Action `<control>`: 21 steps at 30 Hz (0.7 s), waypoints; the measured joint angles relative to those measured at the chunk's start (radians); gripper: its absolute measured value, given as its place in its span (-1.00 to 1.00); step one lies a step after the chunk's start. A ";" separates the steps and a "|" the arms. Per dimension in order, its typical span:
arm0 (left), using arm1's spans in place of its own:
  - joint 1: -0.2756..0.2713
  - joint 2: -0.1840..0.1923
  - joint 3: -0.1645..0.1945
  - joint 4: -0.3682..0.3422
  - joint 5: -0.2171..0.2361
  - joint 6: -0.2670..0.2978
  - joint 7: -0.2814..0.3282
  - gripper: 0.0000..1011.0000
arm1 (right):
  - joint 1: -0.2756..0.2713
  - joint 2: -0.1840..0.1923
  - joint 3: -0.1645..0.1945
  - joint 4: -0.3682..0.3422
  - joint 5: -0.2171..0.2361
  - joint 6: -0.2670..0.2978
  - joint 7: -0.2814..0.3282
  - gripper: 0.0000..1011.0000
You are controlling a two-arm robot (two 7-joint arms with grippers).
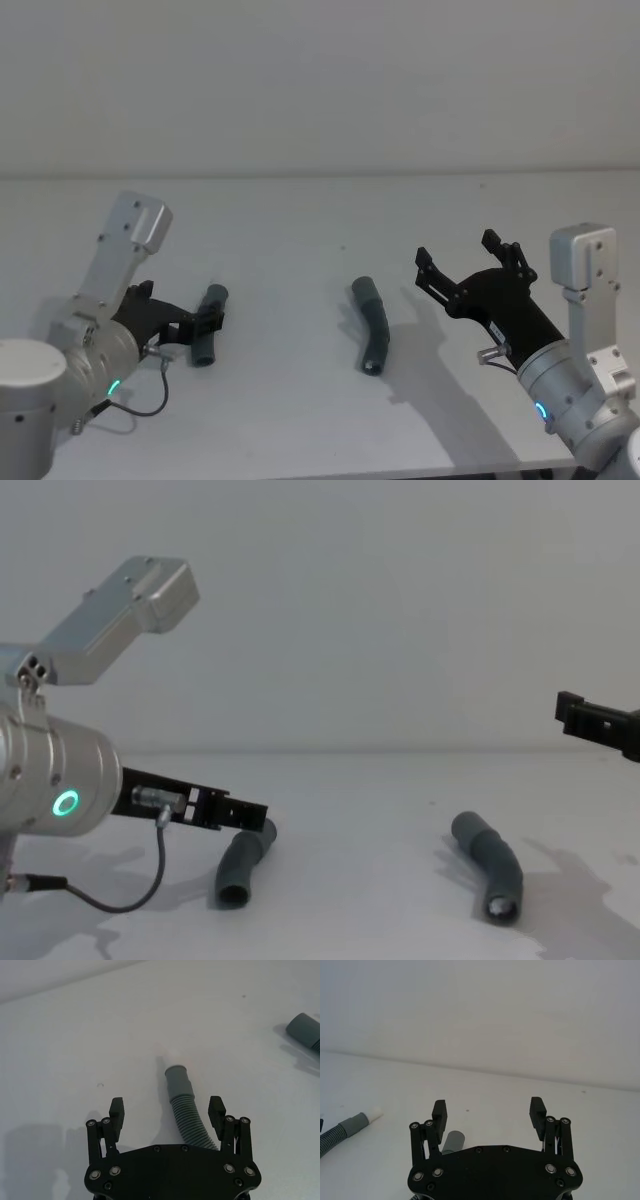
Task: Use both hands to pick up one end of the pipe from the table, align the ends, and insert them.
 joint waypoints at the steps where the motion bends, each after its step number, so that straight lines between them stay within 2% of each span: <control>1: -0.002 -0.007 -0.002 0.004 0.000 0.008 0.005 0.98 | 0.000 0.000 0.000 0.000 0.000 0.000 0.000 0.98; 8: -0.020 -0.028 0.000 0.030 0.004 0.031 0.015 0.98 | 0.000 0.000 0.000 0.000 0.000 0.000 0.000 0.98; 21: -0.065 -0.048 0.024 0.089 0.027 0.031 0.003 0.98 | 0.000 0.000 0.000 0.000 0.000 0.000 0.000 0.98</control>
